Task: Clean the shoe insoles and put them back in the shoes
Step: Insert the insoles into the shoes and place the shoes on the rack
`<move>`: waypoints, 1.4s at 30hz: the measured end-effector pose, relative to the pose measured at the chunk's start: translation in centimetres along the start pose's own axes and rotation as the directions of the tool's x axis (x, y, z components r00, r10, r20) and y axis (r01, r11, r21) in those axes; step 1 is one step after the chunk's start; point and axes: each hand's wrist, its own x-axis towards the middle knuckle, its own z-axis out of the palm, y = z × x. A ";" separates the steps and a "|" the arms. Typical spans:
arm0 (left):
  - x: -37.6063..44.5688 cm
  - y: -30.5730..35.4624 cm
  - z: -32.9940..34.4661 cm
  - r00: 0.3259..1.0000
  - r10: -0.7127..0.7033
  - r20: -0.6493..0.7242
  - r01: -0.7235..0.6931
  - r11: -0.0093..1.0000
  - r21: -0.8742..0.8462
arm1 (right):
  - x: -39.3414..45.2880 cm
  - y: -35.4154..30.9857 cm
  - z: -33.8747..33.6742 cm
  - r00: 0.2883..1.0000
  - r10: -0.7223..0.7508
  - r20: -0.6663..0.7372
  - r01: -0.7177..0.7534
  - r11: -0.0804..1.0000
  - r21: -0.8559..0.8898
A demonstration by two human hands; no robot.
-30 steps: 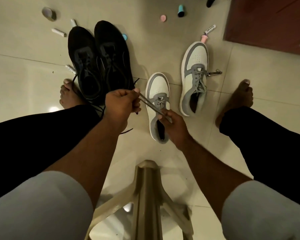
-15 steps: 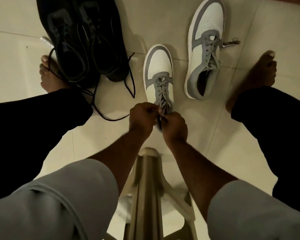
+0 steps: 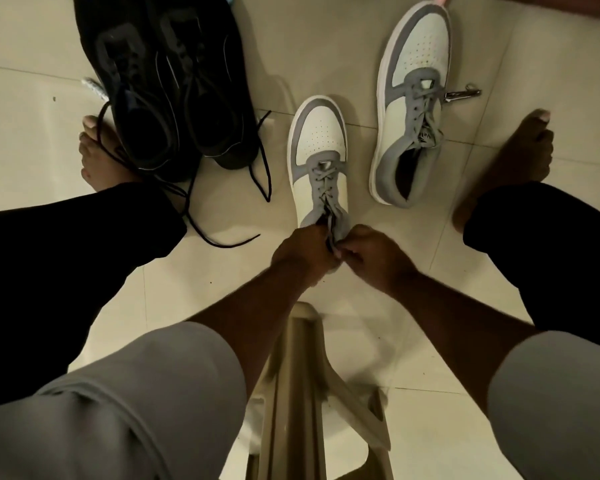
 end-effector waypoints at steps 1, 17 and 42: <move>0.3 -0.2 0.4 0.999 0.032 0.040 -0.038 0.986 0.160 | 0.2 0.5 -0.7 0.991 0.077 -0.109 -0.069 0.995 0.077; 1.2 -3.3 -1.4 0.872 0.328 -0.363 -0.324 0.943 0.074 | 1.9 -3.3 1.1 0.906 0.372 -0.200 -0.262 0.868 0.423; 5.0 -0.9 -0.2 0.902 0.054 -0.428 0.024 0.984 0.176 | 5.7 -1.6 3.1 0.804 0.547 -0.233 -0.500 0.834 0.232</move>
